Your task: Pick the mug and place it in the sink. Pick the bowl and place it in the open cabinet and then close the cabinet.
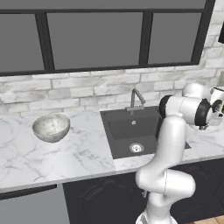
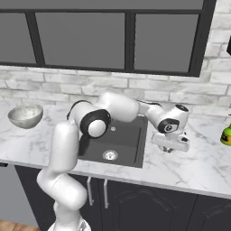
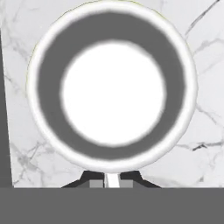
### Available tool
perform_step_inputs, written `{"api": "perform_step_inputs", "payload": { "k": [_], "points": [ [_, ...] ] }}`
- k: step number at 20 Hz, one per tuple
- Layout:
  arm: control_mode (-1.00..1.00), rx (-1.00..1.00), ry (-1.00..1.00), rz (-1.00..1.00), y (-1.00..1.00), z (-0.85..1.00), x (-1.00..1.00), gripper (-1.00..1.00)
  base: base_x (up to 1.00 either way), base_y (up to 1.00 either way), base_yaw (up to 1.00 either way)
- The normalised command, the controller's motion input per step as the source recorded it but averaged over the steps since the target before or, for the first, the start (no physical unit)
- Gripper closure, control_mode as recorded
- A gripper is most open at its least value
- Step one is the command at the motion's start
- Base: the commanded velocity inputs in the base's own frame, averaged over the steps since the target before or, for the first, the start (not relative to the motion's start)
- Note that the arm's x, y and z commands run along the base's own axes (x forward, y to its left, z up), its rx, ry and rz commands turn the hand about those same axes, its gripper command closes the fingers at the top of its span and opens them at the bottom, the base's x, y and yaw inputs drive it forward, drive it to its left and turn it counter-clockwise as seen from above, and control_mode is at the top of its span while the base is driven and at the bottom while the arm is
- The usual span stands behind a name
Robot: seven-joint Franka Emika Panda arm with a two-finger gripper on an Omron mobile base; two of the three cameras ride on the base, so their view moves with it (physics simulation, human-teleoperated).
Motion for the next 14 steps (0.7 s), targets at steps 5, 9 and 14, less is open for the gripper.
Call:
{"api": "perform_step_inputs", "payload": {
  "k": [5,9,14],
  "points": [
    [-1.0,-0.09,0.06,0.01,0.11,0.97,0.0,1.0,0.0,0.0,0.0],
    [-1.0,-0.01,0.14,0.12,0.3,0.83,-0.09,1.0,0.0,0.0,0.0],
    [-1.0,0.0,0.02,0.17,0.45,0.17,-0.54,1.0,0.0,0.0,0.0]
  ]
}}
